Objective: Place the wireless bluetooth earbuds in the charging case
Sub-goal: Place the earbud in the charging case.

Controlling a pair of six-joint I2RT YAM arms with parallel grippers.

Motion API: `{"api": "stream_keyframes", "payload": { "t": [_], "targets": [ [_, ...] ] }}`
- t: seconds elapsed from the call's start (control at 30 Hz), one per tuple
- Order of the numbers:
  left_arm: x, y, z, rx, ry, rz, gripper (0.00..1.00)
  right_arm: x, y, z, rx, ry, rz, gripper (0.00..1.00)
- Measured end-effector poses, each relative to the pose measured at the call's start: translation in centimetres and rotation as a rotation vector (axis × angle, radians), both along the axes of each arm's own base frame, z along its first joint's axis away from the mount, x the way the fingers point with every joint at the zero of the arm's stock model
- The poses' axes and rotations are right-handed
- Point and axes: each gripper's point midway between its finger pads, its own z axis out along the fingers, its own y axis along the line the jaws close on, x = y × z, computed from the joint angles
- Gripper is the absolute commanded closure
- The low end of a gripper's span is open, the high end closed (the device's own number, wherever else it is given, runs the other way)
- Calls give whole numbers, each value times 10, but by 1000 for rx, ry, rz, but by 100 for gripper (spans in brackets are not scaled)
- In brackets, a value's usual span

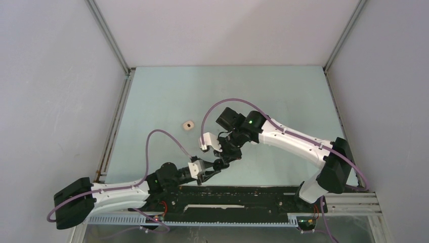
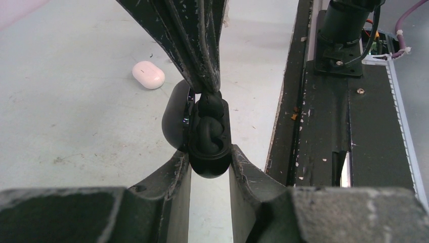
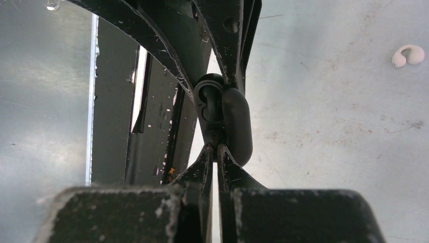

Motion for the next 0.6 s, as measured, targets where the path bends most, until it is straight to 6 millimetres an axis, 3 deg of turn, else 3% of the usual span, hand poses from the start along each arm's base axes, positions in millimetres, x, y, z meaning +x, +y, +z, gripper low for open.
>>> {"api": "stream_keyframes", "payload": {
  "t": [0.4, 0.6],
  "targets": [
    [-2, 1, 9, -26, -13, -6, 100, 2, 1, -5, -20, 7, -22, 99],
    [-1, 1, 12, -37, -15, -3, 100, 1, 1, -6, -26, 19, -34, 81]
  ]
}}
